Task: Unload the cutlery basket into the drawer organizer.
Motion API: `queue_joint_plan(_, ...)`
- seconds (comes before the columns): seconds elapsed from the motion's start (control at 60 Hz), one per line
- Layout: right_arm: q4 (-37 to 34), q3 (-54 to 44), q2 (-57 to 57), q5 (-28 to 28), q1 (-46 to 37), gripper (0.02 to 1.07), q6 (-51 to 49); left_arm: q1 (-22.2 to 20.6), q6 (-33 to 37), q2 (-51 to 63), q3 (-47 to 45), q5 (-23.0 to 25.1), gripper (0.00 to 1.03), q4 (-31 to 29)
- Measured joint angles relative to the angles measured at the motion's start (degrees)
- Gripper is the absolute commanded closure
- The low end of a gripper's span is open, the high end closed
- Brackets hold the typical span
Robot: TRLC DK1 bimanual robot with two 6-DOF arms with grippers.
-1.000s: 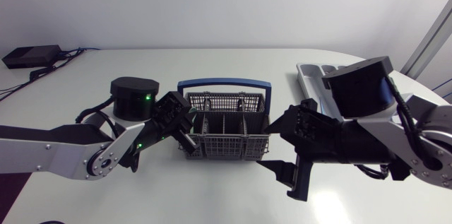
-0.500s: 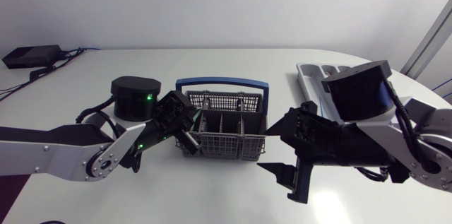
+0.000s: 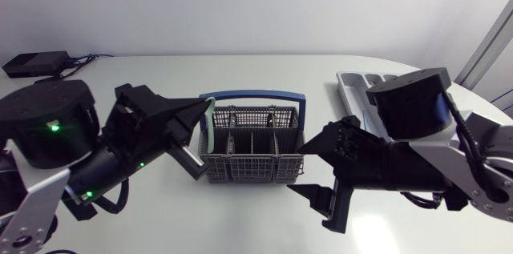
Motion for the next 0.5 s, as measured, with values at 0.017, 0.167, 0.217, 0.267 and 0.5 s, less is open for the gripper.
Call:
queue_joint_plan(0.017, 0.0, 0.24, -0.04, 0.0, 0.0, 0.21, 0.63, 0.0, -0.76, -0.85, 0.13, -0.09, 1.0, -0.96)
queue_joint_plan(0.167, 0.04, 4.04, -0.07, 0.04, 0.37, 0.22, 5.42, 0.02, -6.05, -3.04, 4.31, -0.22, 1.0, -9.42)
queue_joint_plan(0.217, 0.04, 5.46, -0.07, 0.02, 0.81, 0.22, 6.99, 0.02, -7.82, -3.15, 6.01, -0.22, 1.0, -11.58)
queue_joint_plan(0.267, 0.07, 7.02, -0.04, 0.02, 1.46, 0.22, 8.61, 0.02, -9.55, -3.15, 7.96, -0.22, 1.0, -13.73)
queue_joint_plan(0.5, 0.46, 16.28, 5.35, 0.0, 6.08, 0.4, 18.21, 1.79, -17.29, -1.64, 16.02, -0.24, 1.0, -20.57)
